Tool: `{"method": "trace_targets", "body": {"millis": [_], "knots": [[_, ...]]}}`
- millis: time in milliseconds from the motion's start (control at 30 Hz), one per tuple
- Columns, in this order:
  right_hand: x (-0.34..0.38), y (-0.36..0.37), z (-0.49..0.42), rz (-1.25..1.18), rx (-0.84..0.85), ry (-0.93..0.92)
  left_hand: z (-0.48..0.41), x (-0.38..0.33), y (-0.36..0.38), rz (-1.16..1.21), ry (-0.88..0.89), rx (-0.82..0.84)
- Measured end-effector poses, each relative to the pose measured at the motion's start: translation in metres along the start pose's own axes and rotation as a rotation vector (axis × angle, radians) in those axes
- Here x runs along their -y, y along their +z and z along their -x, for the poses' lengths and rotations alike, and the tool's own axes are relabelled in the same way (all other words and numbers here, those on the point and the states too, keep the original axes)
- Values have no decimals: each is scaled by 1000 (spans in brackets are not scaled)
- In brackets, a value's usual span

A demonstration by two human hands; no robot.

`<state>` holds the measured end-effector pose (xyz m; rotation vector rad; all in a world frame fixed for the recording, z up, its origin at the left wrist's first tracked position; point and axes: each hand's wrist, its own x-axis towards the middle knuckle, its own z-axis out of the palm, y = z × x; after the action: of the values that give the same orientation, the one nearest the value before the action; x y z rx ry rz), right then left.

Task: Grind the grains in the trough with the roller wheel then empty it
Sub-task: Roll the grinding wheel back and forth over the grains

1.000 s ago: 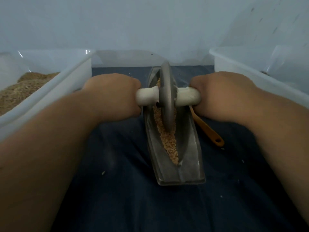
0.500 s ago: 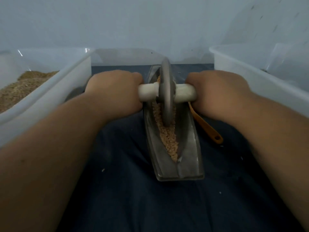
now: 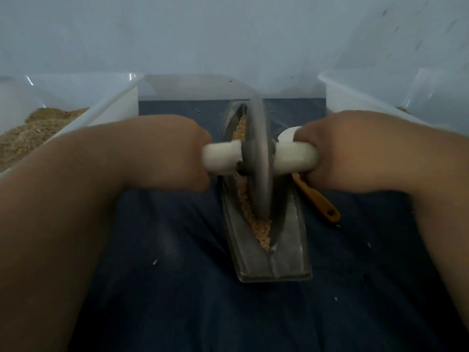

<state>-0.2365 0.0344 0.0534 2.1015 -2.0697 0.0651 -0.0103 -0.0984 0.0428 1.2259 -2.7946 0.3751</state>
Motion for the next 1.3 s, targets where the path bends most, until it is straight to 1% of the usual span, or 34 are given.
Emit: {"method": "trace_targets", "body": {"millis": [67,133,267,333,433,467,500,567,633,700,767,900,967,1033,1100,1167,1233,1300], "knots": [[1,-11,12,-19,74,-24,3,-1,-1,4,-15,2],[3,-15,15,-31,111,-21,5,-3,-1,-4,16,-16],[3,-5,2,-55,102,6,7,-4,-5,37,58,2],[1,8,-9,-31,3,48,2,-2,-2,59,33,-32],[-1,28,-27,92,-284,73,-10,-5,7,64,-78,-177],[0,33,-32,137,-352,75,-14,-6,11,60,-105,-230],[0,36,-37,165,-396,79,-17,-8,14,47,-119,-275],[-1,39,-43,168,-412,100,-20,-9,17,13,-124,-324],[-4,38,-43,127,-368,121,-18,-9,15,9,-125,-315],[-6,34,-35,60,-284,96,-13,-9,10,1,-105,-250],[-5,23,-23,3,-173,44,-4,-5,4,-3,-54,-147],[-5,-9,6,-95,59,-57,16,0,-16,115,51,138],[-4,-23,17,-167,137,-117,23,1,-21,120,64,208],[-3,-31,20,-222,178,-154,25,2,-22,110,73,227],[-5,-30,16,-242,226,-139,22,1,-19,96,94,177],[-9,-19,7,-241,230,-97,13,-2,-13,72,85,69],[-12,-2,-3,-220,139,-65,3,-6,-4,18,17,-104],[-13,13,-13,-141,-28,-56,-6,-11,5,-22,-69,-250]]}}
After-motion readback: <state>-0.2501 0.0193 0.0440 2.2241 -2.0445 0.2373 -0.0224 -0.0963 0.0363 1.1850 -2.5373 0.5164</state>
